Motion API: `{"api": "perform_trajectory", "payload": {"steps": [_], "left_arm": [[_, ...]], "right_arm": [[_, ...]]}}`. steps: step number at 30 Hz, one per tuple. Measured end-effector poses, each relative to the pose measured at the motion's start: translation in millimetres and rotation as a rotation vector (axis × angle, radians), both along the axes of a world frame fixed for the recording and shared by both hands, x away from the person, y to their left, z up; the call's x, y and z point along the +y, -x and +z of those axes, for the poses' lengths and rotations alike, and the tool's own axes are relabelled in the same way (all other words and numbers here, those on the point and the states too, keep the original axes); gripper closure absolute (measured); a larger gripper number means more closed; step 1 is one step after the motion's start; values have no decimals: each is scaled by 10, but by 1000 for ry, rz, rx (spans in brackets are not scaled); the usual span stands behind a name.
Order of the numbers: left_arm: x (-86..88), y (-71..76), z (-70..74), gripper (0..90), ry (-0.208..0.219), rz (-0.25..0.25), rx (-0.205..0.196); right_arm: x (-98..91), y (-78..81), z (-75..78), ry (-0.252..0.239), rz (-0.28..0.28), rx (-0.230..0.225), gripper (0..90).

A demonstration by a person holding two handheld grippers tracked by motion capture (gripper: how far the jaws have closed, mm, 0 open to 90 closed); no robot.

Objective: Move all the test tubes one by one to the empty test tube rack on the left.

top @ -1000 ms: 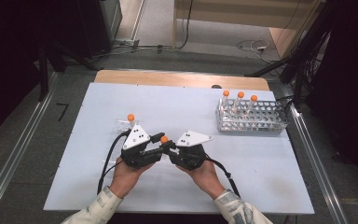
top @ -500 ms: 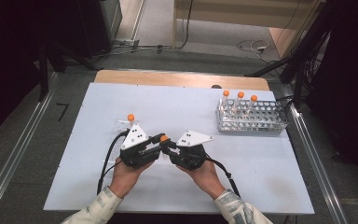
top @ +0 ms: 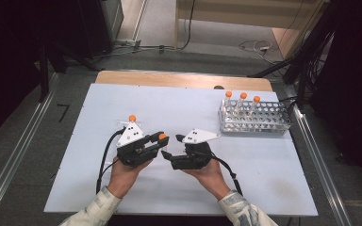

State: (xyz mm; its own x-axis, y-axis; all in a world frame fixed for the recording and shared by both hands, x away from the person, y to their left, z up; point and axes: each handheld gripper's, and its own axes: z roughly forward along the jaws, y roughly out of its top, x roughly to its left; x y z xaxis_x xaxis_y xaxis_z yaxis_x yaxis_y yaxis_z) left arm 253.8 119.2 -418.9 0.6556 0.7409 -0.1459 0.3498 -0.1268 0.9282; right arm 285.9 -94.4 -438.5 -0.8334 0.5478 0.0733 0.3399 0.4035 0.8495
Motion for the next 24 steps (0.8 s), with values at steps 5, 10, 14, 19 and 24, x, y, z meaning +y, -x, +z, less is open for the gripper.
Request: {"api": "perform_trajectory", "payload": {"steps": [5, 10, 14, 19, 24], "left_arm": [[63, -1, 44, 701, 15, 12, -7], [126, -2, 93, 701, 30, 21, -7], [176, -10, 115, 701, 42, 32, -5], [226, -12, 143, 700, 57, 35, -5], [274, 3, 190, 700, 69, 39, -13]], "right_arm": [[-62, -18, 6, 7, -21, 5, 182], [-123, -36, 16, 4, -44, 4, 173], [-158, -57, 19, 9, -60, 1, 172], [-185, -79, 7, 23, -74, 2, 165], [-233, -95, 0, 30, -87, 0, 165]]}}
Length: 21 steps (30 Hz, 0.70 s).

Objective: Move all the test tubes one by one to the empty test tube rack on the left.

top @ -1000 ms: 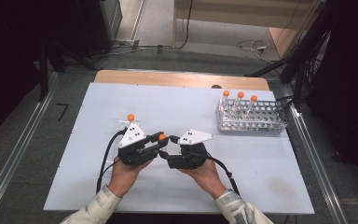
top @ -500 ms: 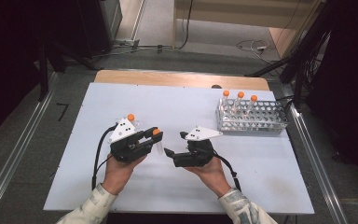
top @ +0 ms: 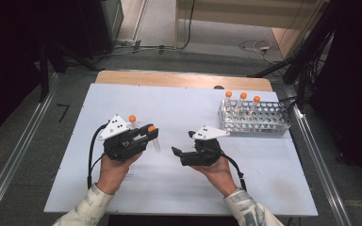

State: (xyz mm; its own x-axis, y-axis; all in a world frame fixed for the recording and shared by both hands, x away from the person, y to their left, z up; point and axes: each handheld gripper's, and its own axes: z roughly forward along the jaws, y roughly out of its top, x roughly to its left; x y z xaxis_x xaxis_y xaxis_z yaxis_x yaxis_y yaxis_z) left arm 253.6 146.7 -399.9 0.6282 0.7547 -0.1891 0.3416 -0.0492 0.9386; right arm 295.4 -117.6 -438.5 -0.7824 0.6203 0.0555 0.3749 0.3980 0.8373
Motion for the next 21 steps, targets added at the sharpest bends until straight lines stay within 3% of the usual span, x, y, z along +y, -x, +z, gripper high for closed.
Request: {"api": "perform_trajectory", "payload": {"steps": [13, 21], "left_arm": [[250, -35, 100, 701, 36, 64, -5], [479, -81, 136, 701, 46, 147, -18]], "right_arm": [[-92, -27, -21, 3, -30, 6, 166], [-96, -30, -27, 5, -37, 10, 168]]}}
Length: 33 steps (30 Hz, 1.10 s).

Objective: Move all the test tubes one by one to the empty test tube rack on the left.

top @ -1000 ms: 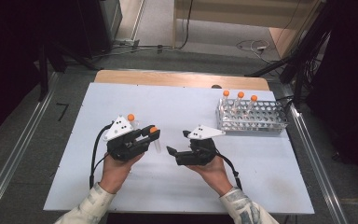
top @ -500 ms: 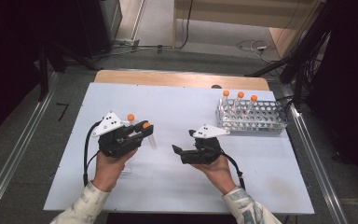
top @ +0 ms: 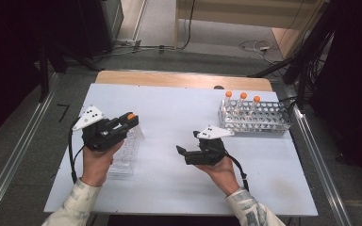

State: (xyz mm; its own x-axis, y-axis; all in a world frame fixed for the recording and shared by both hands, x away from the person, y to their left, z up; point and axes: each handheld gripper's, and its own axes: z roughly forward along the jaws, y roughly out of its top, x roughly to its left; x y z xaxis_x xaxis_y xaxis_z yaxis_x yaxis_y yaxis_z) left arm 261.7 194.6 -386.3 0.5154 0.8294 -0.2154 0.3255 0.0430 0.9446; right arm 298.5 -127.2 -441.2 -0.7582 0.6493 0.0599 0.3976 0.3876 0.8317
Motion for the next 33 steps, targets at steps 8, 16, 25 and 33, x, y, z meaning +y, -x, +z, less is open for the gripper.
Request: {"api": "perform_trajectory", "payload": {"steps": [8, 16, 25, 33], "left_arm": [[96, -81, -27, 700, -54, 82, -13], [142, -153, -90, 701, -66, 112, -15], [95, -198, -200, 700, -107, 119, -16], [-14, -219, -314, 700, -188, 113, 6]], "right_arm": [[2, -1, -3, 1, 1, -1, 169], [0, 3, -1, 0, -3, 2, 170], [-1, 12, 3, -3, 0, -5, 172], [-1, 19, 7, 0, 3, -9, 172]]}}
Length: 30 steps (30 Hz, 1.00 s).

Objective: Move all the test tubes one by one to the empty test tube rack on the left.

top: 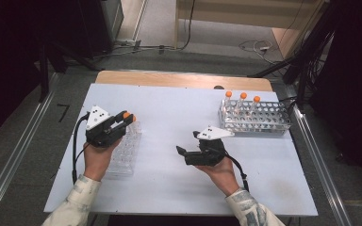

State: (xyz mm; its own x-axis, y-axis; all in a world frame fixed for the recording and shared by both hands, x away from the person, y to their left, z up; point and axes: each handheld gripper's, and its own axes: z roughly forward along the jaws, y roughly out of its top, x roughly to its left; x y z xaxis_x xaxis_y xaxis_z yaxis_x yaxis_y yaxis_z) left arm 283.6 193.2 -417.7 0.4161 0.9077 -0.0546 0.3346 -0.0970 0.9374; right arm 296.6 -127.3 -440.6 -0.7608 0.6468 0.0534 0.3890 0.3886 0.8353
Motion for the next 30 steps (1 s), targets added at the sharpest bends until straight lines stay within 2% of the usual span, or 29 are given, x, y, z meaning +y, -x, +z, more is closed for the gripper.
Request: {"api": "perform_trajectory", "payload": {"steps": [11, 18, 24, 30], "left_arm": [[-58, 1, -154, 698, -52, 12, 47], [-56, 8, -152, 668, -46, 17, 48], [-29, 13, -144, 610, -27, 26, 55], [-17, 45, -99, 480, 29, 1, 52]], "right_arm": [[-3, 9, 4, -1, 1, 2, 174], [-2, 7, -3, 1, 2, 3, 174], [-7, 2, -2, 0, -1, 1, 174], [-31, -6, 13, 8, -24, -5, 181]]}}
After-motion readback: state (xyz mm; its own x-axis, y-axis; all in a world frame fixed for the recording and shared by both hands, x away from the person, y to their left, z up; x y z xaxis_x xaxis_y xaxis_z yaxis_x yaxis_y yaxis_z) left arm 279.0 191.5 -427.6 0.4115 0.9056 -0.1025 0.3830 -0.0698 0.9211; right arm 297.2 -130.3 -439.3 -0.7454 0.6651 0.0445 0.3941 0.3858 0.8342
